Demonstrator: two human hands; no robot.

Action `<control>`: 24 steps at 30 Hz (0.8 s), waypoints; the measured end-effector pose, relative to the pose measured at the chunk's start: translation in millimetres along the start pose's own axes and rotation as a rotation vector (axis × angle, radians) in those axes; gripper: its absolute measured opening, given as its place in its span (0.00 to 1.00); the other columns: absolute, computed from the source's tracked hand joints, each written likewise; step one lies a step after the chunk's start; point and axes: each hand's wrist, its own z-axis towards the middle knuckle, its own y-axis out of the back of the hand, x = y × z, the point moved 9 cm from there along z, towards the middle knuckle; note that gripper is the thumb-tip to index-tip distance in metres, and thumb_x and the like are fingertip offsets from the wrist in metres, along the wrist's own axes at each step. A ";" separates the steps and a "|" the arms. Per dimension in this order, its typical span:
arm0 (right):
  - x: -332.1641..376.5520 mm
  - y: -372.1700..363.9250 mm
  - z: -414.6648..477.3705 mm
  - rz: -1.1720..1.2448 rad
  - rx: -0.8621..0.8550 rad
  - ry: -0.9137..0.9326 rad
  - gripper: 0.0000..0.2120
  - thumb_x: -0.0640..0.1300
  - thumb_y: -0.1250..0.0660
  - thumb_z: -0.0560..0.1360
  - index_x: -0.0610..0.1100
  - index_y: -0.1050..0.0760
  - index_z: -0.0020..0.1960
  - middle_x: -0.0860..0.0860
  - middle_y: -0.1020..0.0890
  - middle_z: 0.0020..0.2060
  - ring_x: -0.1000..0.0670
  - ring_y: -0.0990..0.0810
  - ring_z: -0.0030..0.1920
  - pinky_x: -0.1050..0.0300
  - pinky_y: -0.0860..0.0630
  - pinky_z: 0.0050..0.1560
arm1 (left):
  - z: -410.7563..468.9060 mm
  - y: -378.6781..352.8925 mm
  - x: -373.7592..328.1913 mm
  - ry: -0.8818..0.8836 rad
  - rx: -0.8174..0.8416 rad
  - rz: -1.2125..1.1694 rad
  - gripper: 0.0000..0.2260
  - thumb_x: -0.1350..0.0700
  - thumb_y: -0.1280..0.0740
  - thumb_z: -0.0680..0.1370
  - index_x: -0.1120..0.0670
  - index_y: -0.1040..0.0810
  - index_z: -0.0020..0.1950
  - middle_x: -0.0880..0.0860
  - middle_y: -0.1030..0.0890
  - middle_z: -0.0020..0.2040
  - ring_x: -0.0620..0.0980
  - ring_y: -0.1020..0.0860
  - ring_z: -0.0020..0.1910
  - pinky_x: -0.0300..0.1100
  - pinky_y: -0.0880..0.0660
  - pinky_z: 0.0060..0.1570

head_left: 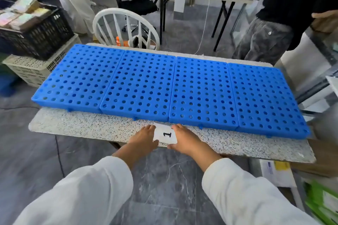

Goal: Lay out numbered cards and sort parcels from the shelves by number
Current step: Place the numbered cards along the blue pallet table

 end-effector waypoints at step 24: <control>-11.2 -59.4 48.0 -0.274 -0.074 -0.111 0.45 0.51 0.27 0.69 0.40 0.51 0.74 0.41 0.44 0.72 0.41 0.44 0.72 0.46 0.44 0.72 | 17.7 -46.1 21.6 0.047 -0.028 0.084 0.24 0.53 0.38 0.79 0.57 0.40 0.72 0.53 0.36 0.69 0.52 0.40 0.70 0.46 0.35 0.68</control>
